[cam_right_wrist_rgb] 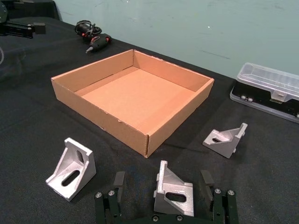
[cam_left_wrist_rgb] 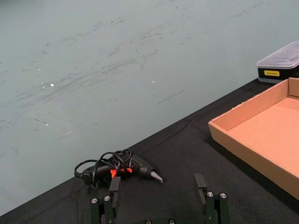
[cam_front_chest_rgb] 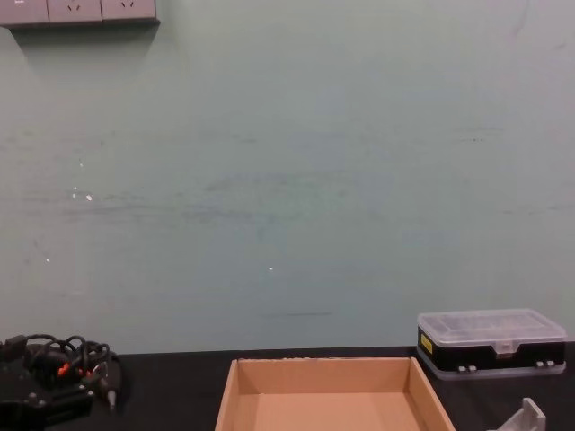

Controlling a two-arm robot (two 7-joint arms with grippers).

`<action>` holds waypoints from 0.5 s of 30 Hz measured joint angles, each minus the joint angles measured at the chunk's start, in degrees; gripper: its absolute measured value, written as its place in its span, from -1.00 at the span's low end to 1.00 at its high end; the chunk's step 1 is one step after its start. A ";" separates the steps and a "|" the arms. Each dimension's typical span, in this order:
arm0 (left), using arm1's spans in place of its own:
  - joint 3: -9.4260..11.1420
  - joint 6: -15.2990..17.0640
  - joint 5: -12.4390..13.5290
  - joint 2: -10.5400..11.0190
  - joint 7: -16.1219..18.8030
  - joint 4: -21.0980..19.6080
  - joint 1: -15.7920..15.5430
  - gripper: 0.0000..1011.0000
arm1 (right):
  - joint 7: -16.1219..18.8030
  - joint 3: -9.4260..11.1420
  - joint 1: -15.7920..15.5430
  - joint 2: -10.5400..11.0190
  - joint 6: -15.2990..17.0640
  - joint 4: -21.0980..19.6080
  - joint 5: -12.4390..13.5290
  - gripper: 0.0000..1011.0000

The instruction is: Use one hand to pick up the angle iron from the table and place it into the box.

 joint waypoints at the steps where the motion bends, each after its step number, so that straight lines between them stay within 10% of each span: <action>1: 0.00 0.00 0.00 0.00 0.00 0.00 0.00 0.98 | 0.10 0.07 0.00 -0.09 0.08 0.00 -0.05 0.99; 15: 0.00 0.00 0.00 0.00 0.00 0.00 0.00 0.98 | 0.21 0.14 -0.03 -0.21 0.19 0.00 -0.21 0.99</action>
